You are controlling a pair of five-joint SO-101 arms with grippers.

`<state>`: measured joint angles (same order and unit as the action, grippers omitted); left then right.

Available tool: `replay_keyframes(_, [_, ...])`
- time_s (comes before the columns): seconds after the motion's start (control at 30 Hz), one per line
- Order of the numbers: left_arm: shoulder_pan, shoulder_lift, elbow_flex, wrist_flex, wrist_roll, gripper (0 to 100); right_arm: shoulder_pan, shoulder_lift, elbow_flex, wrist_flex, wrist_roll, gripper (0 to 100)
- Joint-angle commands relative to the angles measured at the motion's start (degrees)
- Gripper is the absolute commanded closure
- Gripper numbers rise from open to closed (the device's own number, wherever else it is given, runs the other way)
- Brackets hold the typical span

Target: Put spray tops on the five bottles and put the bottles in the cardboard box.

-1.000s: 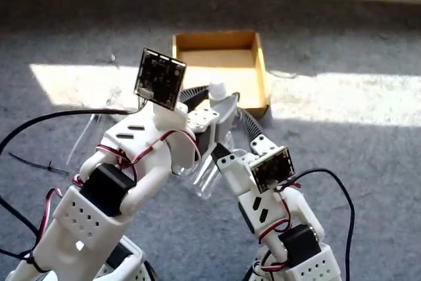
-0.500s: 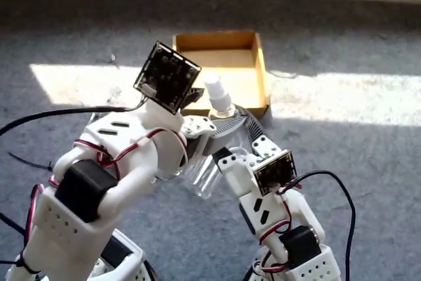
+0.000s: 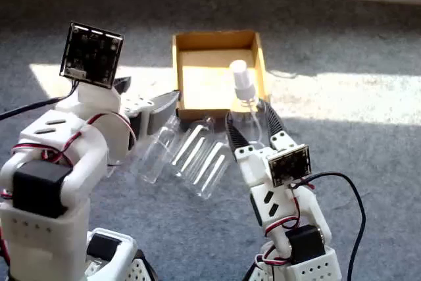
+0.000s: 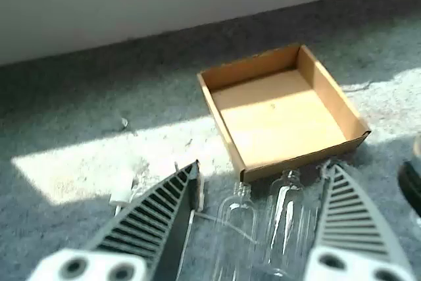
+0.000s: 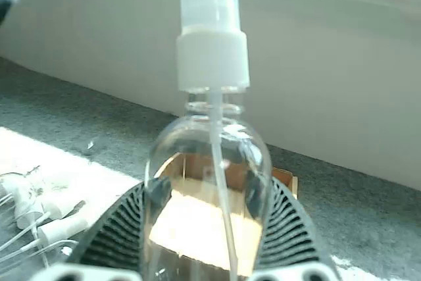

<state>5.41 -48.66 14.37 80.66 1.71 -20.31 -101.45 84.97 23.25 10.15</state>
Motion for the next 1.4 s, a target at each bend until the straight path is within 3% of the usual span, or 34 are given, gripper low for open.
replay_keyframes(0.0, [-5.32, -0.48, 14.46, -1.49, -3.52, 72, 2.59, -0.13, -1.45, -2.07, -0.26, 99.5])
replay_keyframes(0.17, [-9.01, -0.57, 33.80, -13.71, -4.92, 72, 3.91, 7.52, -2.77, -6.46, -0.44, 99.5])
replay_keyframes(0.27, [-9.27, -0.57, 43.47, -21.54, -5.10, 72, 5.14, 19.91, -8.57, -8.84, -4.04, 99.5])
replay_keyframes(0.47, [-9.36, -0.57, 54.81, -32.09, -11.96, 72, 6.99, 44.79, -25.98, -16.31, -8.88, 99.5])
replay_keyframes(0.67, [-9.36, -0.57, 61.14, -37.27, -17.23, 72, 6.73, 64.66, -34.51, -34.15, -8.79, 99.5])
replay_keyframes(0.9, [-11.30, -0.48, 62.81, -41.76, -17.14, 72, 6.81, 91.82, -45.49, -50.24, -8.79, 99.5])
replay_keyframes(1.37, [-11.03, -0.13, 64.13, -43.43, -17.14, 72, 7.78, 145.19, -95.08, -56.13, -8.70, 99.5])
